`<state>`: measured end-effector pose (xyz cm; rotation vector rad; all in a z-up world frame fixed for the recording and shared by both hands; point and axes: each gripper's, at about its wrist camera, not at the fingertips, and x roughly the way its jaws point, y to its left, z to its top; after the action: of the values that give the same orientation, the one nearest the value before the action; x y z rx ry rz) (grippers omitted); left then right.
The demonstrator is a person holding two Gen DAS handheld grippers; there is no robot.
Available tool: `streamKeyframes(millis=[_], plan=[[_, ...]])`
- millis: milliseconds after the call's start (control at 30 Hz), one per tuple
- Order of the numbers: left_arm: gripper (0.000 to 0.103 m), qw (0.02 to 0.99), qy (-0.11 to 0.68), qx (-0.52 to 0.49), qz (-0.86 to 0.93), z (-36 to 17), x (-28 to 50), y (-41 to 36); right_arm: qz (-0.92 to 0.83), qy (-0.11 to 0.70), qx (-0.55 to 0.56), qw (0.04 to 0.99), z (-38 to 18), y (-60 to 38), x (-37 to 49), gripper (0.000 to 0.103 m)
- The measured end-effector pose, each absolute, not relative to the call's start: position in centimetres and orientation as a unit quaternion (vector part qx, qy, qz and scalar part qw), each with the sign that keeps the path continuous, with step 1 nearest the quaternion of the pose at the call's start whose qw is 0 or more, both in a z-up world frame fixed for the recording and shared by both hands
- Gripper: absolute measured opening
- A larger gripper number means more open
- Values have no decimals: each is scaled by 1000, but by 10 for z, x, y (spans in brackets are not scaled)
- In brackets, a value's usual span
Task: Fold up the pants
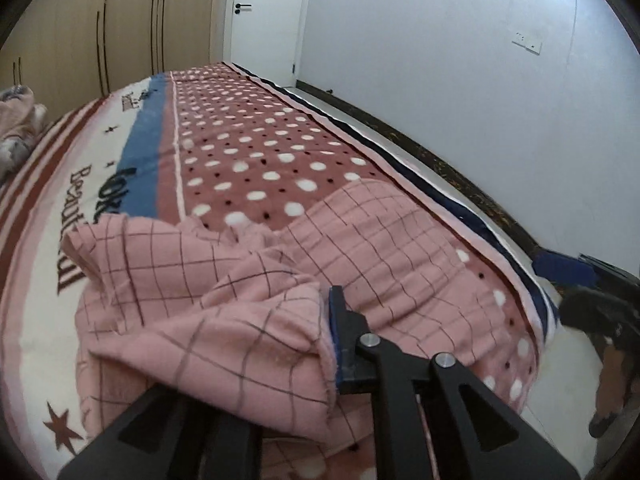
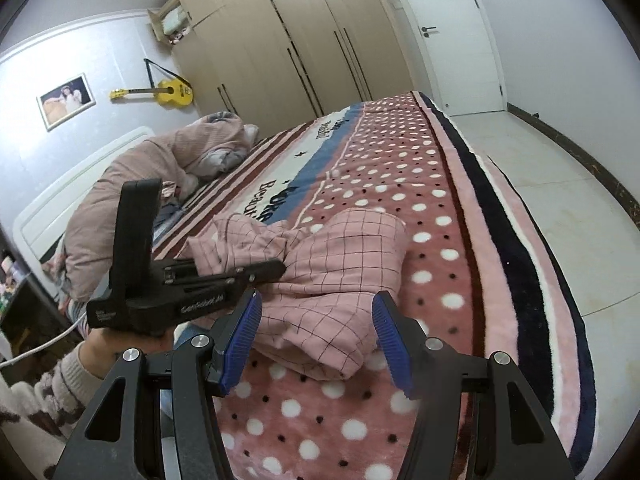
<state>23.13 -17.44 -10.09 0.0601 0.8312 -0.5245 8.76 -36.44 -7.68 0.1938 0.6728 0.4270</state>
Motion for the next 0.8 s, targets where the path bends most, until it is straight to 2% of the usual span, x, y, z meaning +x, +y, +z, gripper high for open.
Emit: streamKeyframes(millis=[33, 100, 367, 567, 800], plan=[[26, 879, 400, 24, -258, -99, 227, -172, 207, 326, 92, 918, -75, -364, 88, 53], [45, 878, 397, 14, -269, -91, 219, -163, 205, 323, 87, 920, -72, -360, 90, 54], [48, 906, 363, -4, -217, -58, 179, -80, 215, 322, 35, 922, -67, -316, 103, 63], [50, 921, 358, -14, -153, -65, 181, -19, 234, 326, -20, 916, -72, -260, 121, 75], [50, 925, 353, -35, -140, -80, 181, 21, 252, 338, -66, 904, -86, -192, 146, 80]])
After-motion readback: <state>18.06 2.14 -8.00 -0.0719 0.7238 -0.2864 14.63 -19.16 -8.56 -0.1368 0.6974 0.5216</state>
